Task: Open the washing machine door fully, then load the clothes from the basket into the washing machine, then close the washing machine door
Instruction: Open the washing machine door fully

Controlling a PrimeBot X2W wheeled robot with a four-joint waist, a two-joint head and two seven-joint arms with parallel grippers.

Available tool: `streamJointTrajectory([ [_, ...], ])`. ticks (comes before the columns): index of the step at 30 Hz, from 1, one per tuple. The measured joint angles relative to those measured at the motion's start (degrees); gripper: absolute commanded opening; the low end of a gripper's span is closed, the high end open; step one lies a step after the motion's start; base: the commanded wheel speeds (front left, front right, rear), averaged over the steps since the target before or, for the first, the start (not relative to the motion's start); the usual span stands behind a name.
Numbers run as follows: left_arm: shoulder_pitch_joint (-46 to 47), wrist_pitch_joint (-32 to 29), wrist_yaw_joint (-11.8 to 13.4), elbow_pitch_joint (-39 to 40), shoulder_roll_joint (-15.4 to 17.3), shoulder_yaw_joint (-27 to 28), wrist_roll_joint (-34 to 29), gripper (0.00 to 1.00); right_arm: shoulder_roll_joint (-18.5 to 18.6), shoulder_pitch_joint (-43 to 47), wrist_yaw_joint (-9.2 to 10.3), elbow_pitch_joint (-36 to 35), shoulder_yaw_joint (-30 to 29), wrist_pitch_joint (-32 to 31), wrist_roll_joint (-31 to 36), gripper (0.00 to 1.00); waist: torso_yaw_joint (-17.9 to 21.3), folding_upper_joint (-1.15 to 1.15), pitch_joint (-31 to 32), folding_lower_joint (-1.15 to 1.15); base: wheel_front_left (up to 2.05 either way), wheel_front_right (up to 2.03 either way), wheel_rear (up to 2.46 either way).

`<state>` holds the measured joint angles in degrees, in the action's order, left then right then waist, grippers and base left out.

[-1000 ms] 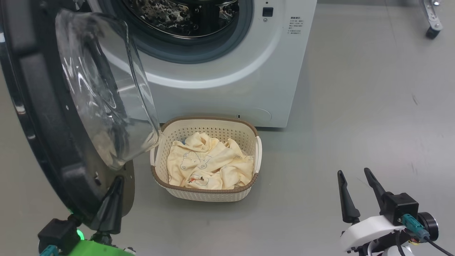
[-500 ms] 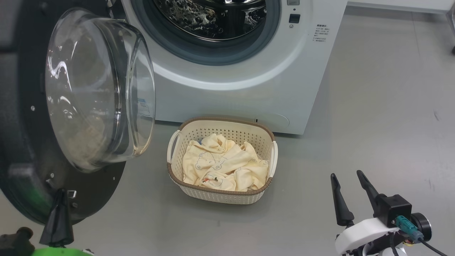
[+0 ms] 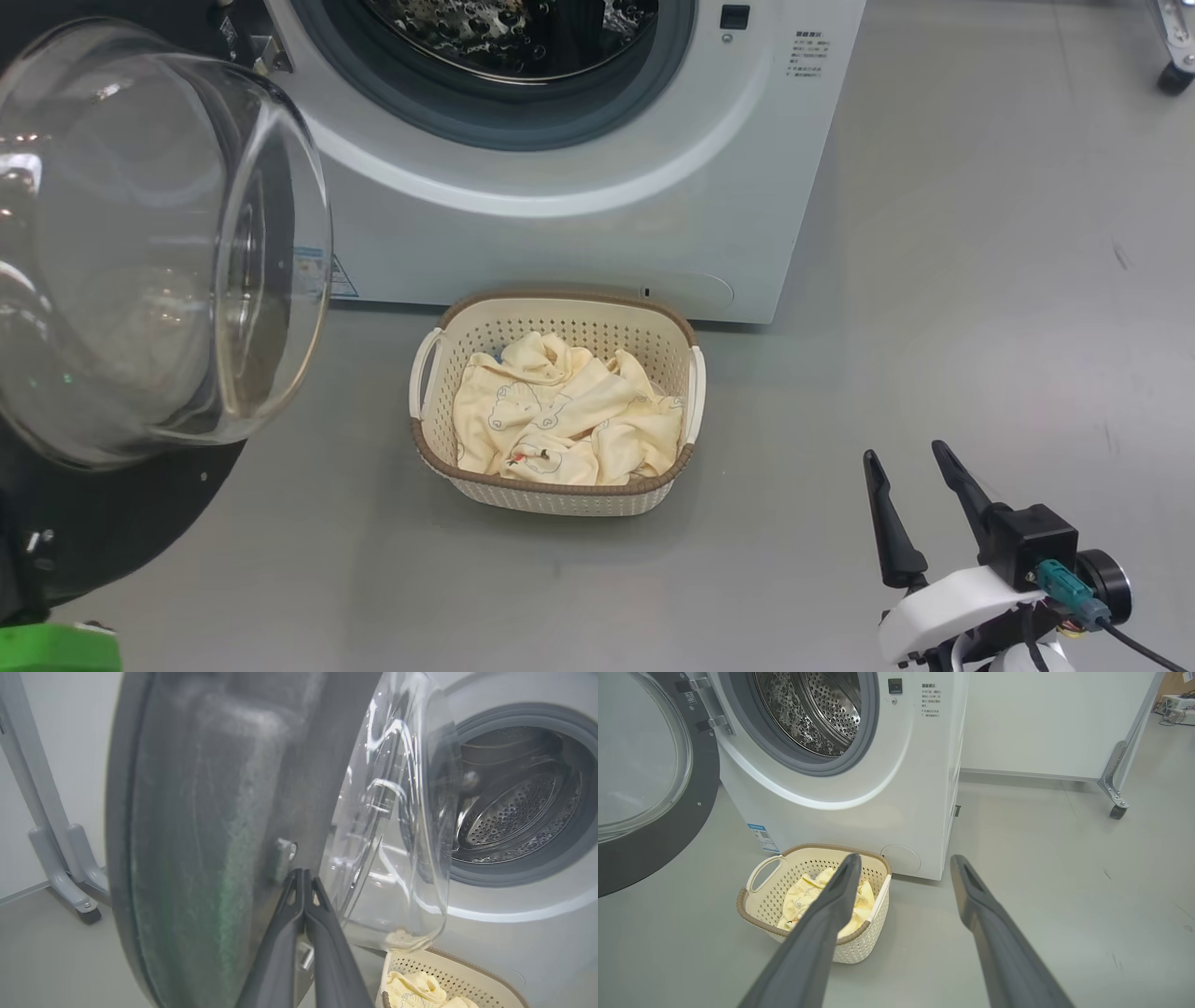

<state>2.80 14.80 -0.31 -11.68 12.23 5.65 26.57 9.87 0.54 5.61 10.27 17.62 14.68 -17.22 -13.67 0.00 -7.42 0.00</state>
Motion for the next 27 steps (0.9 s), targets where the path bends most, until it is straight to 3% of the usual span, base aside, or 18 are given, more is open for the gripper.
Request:
streamJointTrajectory([
  [19, 12.9, -0.5, 0.5, -12.2, 7.0, 10.6, 7.5, 0.0, 0.9, -3.4, 0.29, -2.8, -0.1, -1.9, 1.9, 1.0, 1.3, 0.0, -7.8, 0.0, 0.0, 0.0, 0.0],
  [27, 16.3, -0.4, -0.1, -16.9, 9.0, 11.4, 8.2, 0.0, 0.9, -4.9, 0.49, -2.9, -0.6, -1.9, 2.6, 1.0, 2.2, 0.0, -10.6, 0.0, 0.0, 0.0, 0.0],
])
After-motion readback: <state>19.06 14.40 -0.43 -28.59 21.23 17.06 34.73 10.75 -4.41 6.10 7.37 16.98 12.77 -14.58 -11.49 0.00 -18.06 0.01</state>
